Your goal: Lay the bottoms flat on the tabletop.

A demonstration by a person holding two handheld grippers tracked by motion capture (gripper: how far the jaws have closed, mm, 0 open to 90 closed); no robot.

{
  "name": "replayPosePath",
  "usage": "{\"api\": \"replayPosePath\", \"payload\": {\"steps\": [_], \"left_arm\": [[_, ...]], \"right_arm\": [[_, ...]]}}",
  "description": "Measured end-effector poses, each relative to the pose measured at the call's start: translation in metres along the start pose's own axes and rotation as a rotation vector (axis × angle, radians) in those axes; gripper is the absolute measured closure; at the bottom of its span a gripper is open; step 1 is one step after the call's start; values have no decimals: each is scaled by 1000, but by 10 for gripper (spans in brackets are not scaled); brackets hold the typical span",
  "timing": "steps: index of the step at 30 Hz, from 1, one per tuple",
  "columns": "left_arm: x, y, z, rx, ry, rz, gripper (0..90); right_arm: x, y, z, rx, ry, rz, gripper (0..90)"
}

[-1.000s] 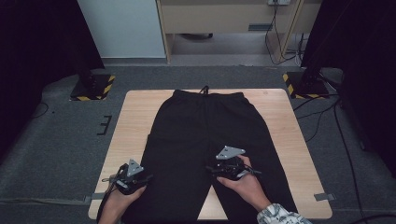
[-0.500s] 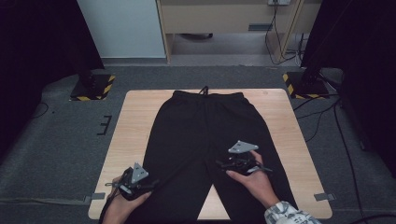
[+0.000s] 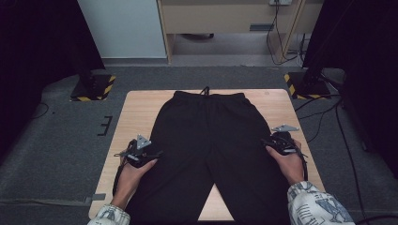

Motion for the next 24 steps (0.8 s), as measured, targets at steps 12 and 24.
{"api": "replayPosePath", "payload": {"steps": [12,24], "left_arm": [[-12,-4,-16,14,-9,32,272],[-22,-6,-9,6,-18,73,149]], "right_arm": [[14,-3,-24,-15,10,-30,569],[17,0,-16,-33,34,-69,235]]}}
Point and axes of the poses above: each handheld gripper's, and its own axes: z roughly backward along the jaws, y roughly out of its top, x roughly to its right, the point moved 6 cm from there along -z, roughly forward along the jaws, and after that the axes turned 1 degree about -z, right-handed, at the moved point
